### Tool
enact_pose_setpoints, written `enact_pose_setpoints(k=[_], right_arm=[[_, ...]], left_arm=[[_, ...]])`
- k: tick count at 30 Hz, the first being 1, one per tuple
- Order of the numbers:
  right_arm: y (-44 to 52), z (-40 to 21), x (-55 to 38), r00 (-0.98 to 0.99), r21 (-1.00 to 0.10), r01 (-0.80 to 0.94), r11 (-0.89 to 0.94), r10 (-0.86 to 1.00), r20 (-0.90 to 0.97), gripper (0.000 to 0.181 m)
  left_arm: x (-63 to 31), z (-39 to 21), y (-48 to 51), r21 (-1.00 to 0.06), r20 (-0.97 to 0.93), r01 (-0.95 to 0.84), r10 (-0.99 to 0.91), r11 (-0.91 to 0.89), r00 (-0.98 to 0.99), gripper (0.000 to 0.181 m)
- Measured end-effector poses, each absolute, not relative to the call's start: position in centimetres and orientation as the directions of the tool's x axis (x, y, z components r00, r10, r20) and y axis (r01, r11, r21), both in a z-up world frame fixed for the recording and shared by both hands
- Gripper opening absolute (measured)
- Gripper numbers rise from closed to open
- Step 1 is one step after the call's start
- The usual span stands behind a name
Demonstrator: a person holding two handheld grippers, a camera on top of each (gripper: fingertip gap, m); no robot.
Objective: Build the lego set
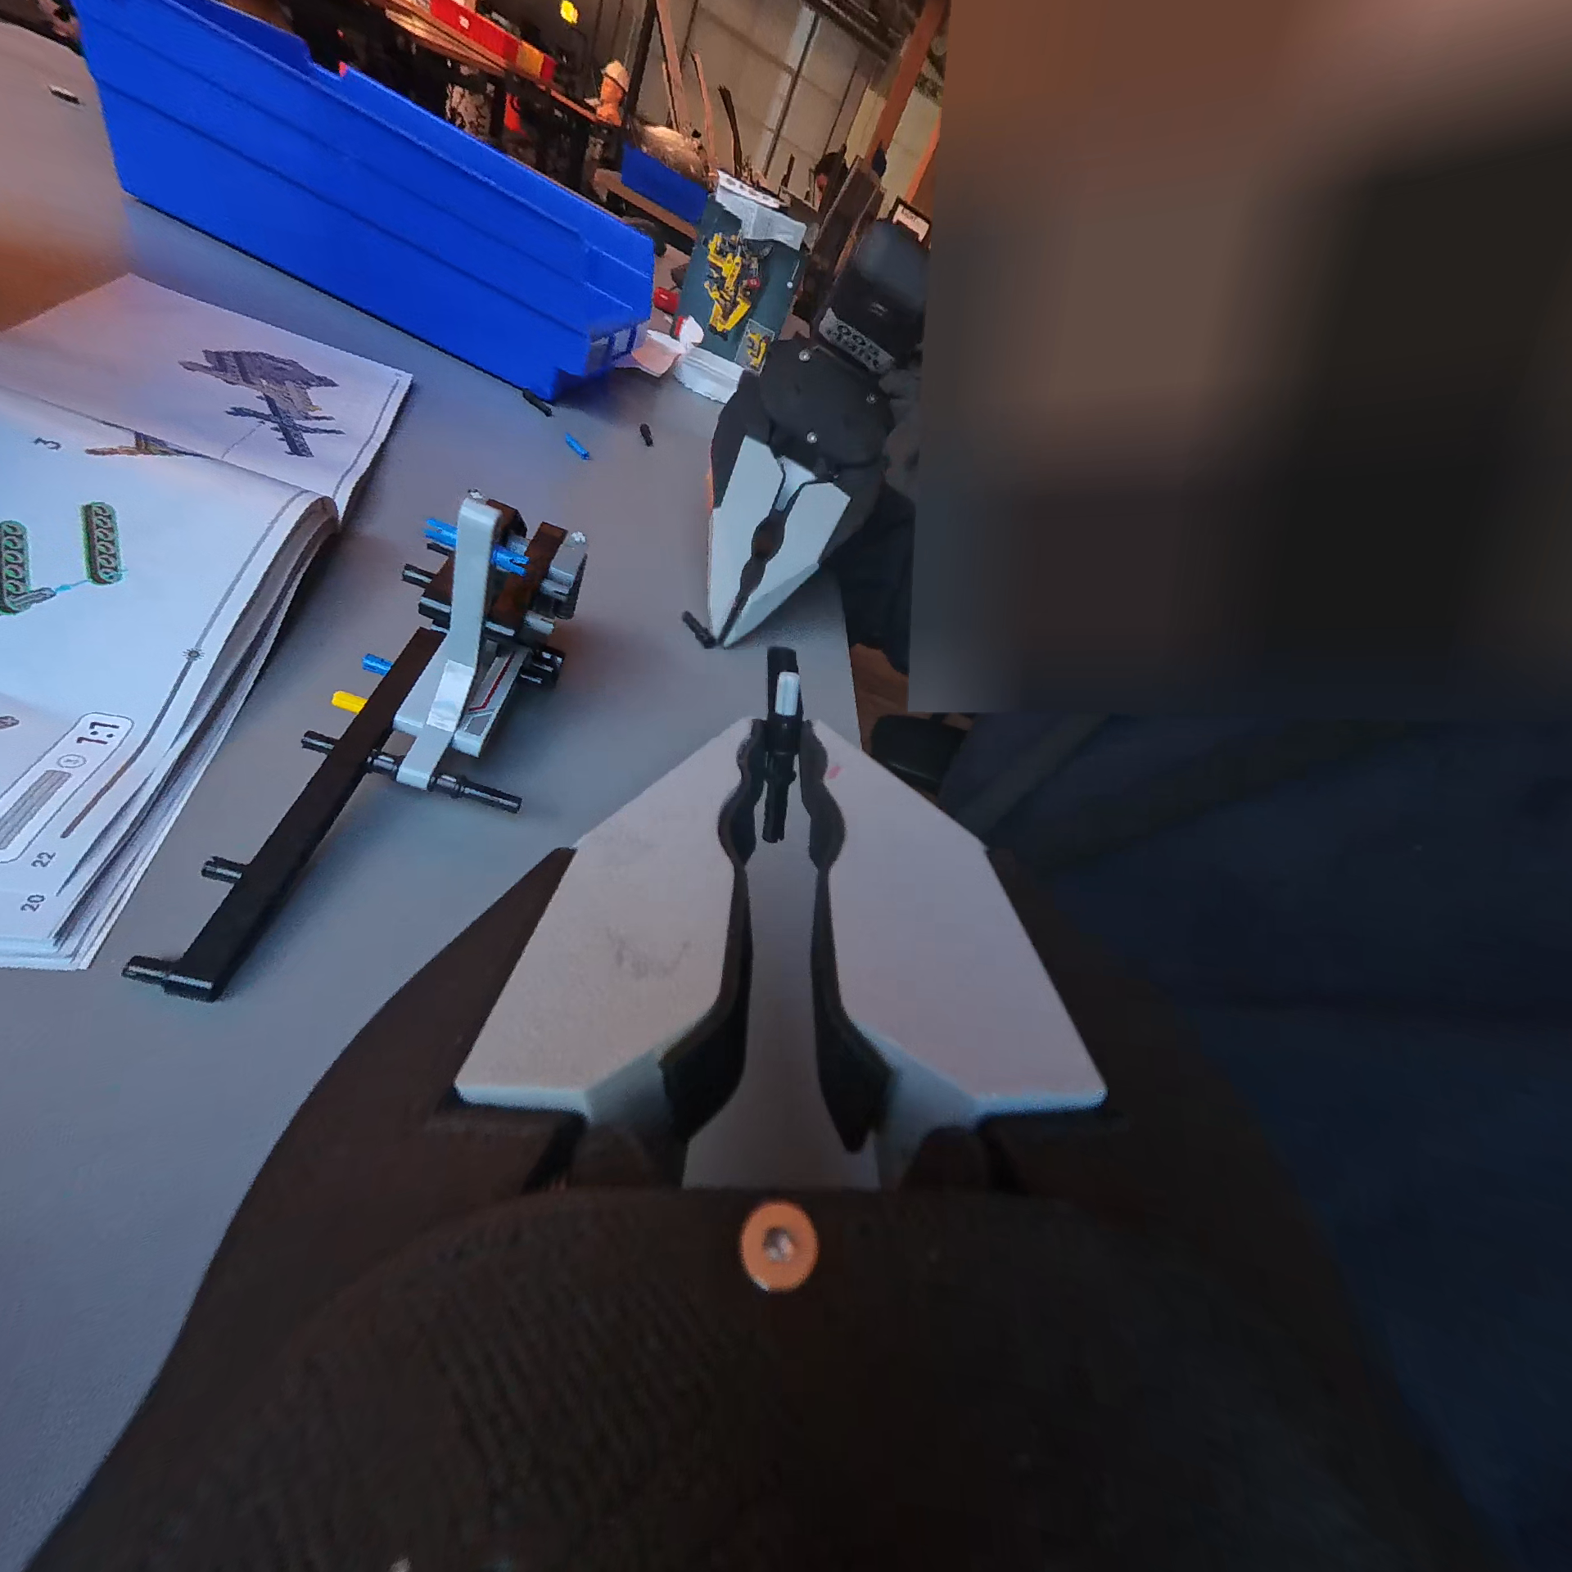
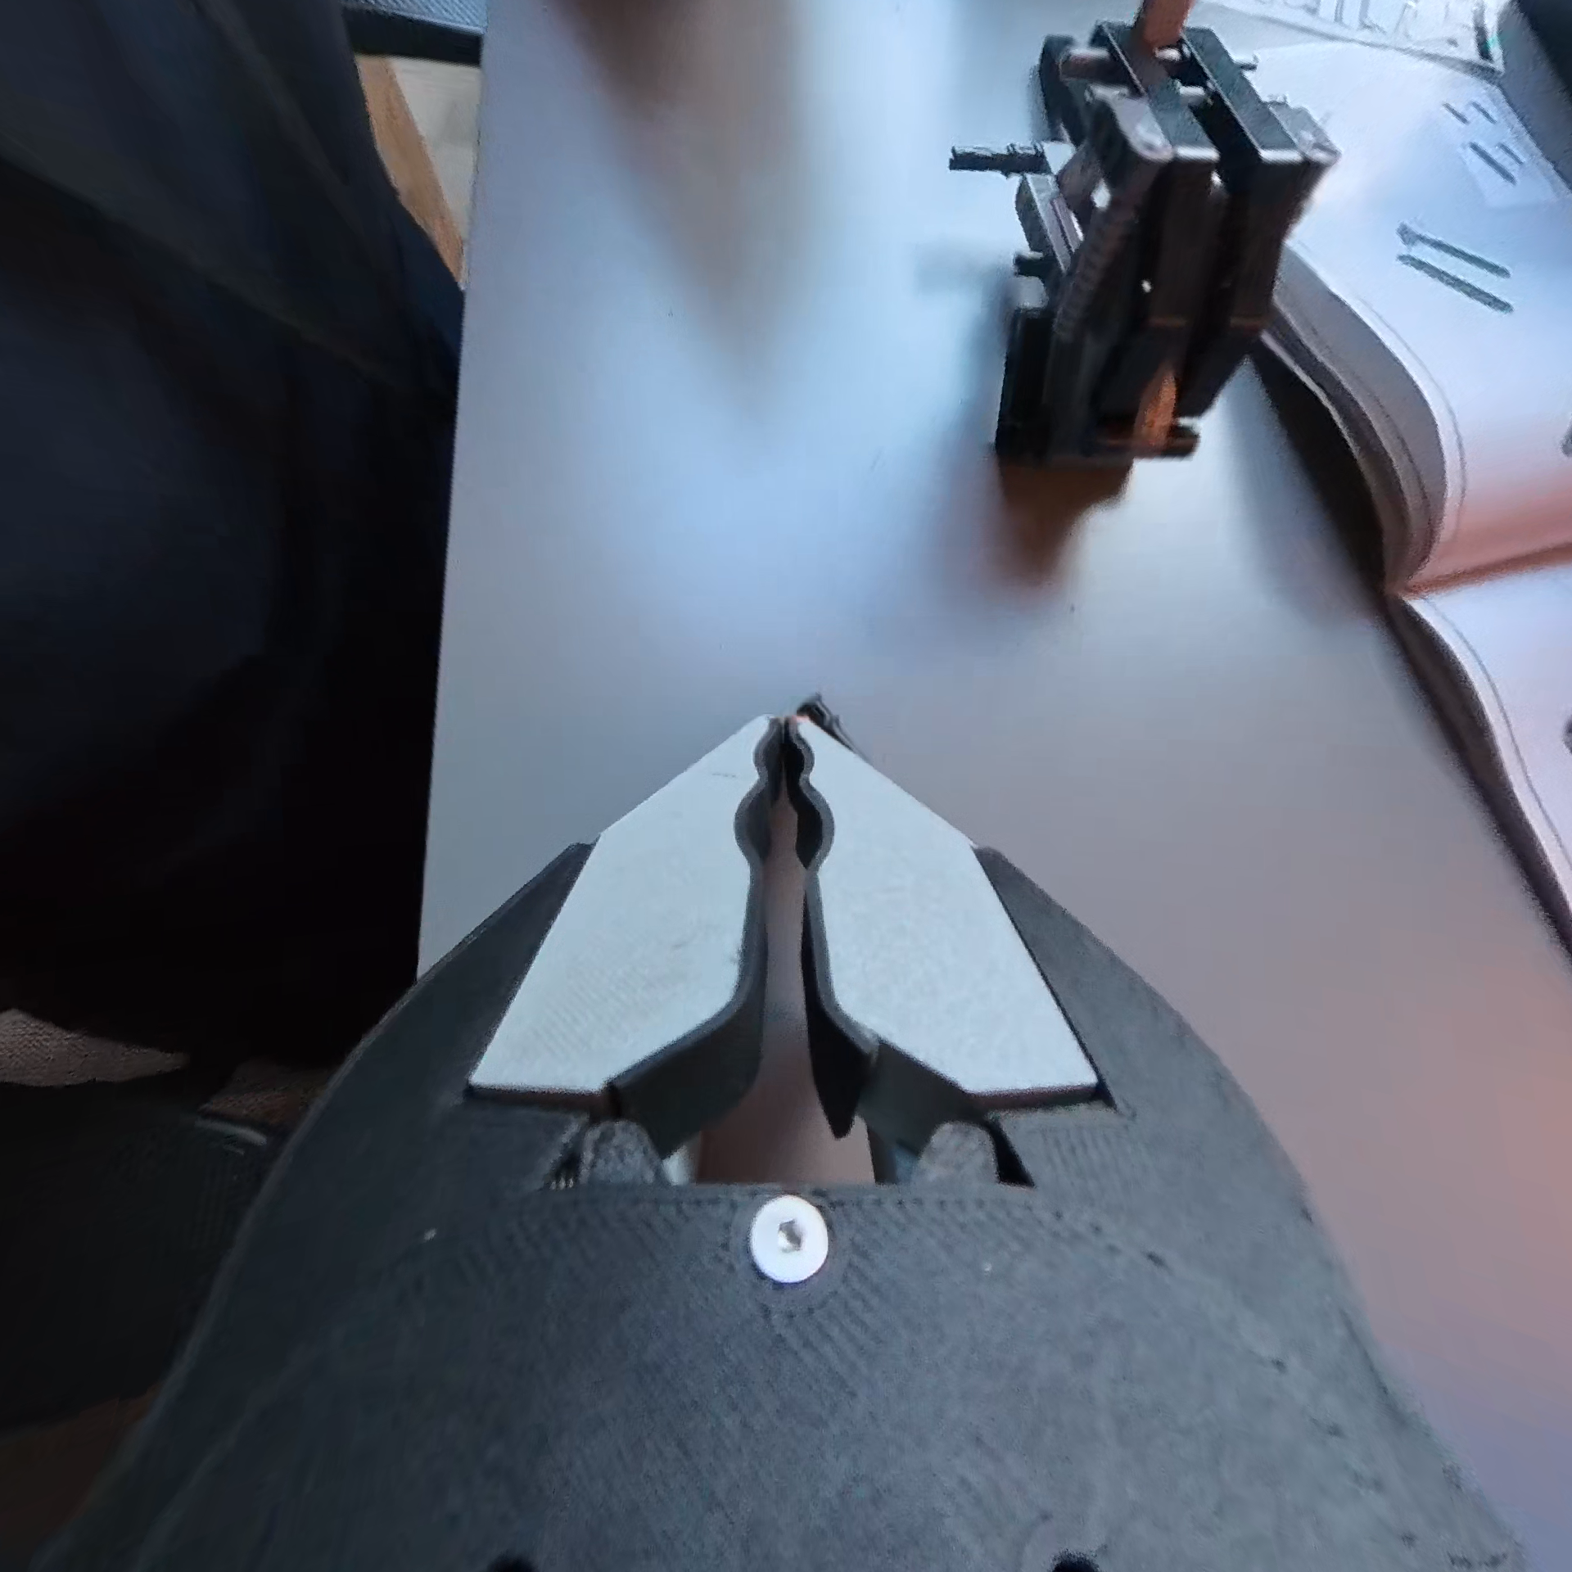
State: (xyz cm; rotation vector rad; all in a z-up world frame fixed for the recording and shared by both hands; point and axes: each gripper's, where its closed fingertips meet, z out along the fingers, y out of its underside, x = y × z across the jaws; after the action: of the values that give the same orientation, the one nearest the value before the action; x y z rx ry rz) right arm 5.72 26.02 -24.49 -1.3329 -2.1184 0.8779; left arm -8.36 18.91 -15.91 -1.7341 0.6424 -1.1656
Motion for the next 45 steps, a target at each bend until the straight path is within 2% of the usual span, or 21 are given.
enact_pose_setpoints(k=[6, 9, 11, 15, 18, 20, 23, 25, 29, 35, 41, 45], right_arm=[[25.9, -23.9, 4.0, -0.405, -0.758, 0.571, 0.314, 0.912, 0.072, 0.0], [27.0, -22.8, 4.9, -0.336, -0.802, 0.557, 0.216, 0.941, 0.02, 0.0], [27.9, -22.6, 5.9, -0.269, -0.81, 0.57, 0.141, 0.963, -0.022, 0.007], [28.5, -23.4, 6.7, -0.196, -0.783, 0.611, 0.115, 0.981, -0.009, 0.018], [28.0, -24.5, 6.5, -0.217, -0.731, 0.666, 0.152, 0.976, 0.004, 0.025], [27.9, -24.5, 6.2, -0.227, -0.727, 0.667, 0.163, 0.974, 0.01, 0.023], [28.1, -24.5, 5.6, -0.206, -0.737, 0.658, 0.153, 0.978, 0.019, 0.007], [28.0, -24.6, 5.4, -0.203, -0.737, 0.657, 0.158, 0.979, 0.029, 0.001], [26.6, -24.5, 4.1, -0.255, -0.737, 0.654, 0.168, 0.967, -0.005, 0.001], [24.8, -22.7, 0.4, -0.312, -0.806, 0.565, 0.176, 0.95, -0.011, 0.001], [24.2, -20.2, -1.8, -0.371, -0.829, 0.515, 0.219, 0.929, 0.015, 0.001], [23.2, -18.9, -2.3, -0.451, -0.786, 0.541, 0.299, 0.892, 0.029, 0.001]], left_arm=[[-8.5, -15.6, 19.1, -0.897, 0.429, 0.088, -0.805, -0.433, 0.41, 0.005], [-8.6, -15.4, 19.0, -0.899, 0.428, 0.099, -0.808, -0.427, 0.404, 0.005], [-8.6, -15.4, 18.9, -0.899, 0.428, 0.1, -0.81, -0.426, 0.4, 0.005], [-8.4, -15.5, 18.9, -0.895, 0.434, 0.086, -0.812, -0.437, 0.391, 0.005], [-8.3, -15.6, 18.8, -0.892, 0.439, 0.081, -0.812, -0.444, 0.384, 0.005], [-8.4, -15.6, 18.8, -0.892, 0.441, 0.083, -0.812, -0.445, 0.381, 0.005], [-8.5, -15.6, 19.0, -0.881, 0.462, 0.091, -0.803, -0.464, 0.376, 0.005], [-8.5, -16.4, 19.4, -0.871, 0.465, 0.043, -0.793, -0.489, 0.394, 0.005], [-7.3, -17.6, 20.3, -0.832, 0.451, -0.142, -0.803, -0.536, 0.389, 0.005], [-5.9, -19.5, 21.8, -0.77, 0.275, -0.443, -0.865, -0.459, 0.419, 0.005], [-5.1, -20.7, 21.7, -0.722, 0.302, -0.499, -0.867, -0.479, 0.396, 0.005], [-4.1, -20.6, 20.3, -0.678, 0.489, -0.458, -0.818, -0.575, 0.303, 0.005]])
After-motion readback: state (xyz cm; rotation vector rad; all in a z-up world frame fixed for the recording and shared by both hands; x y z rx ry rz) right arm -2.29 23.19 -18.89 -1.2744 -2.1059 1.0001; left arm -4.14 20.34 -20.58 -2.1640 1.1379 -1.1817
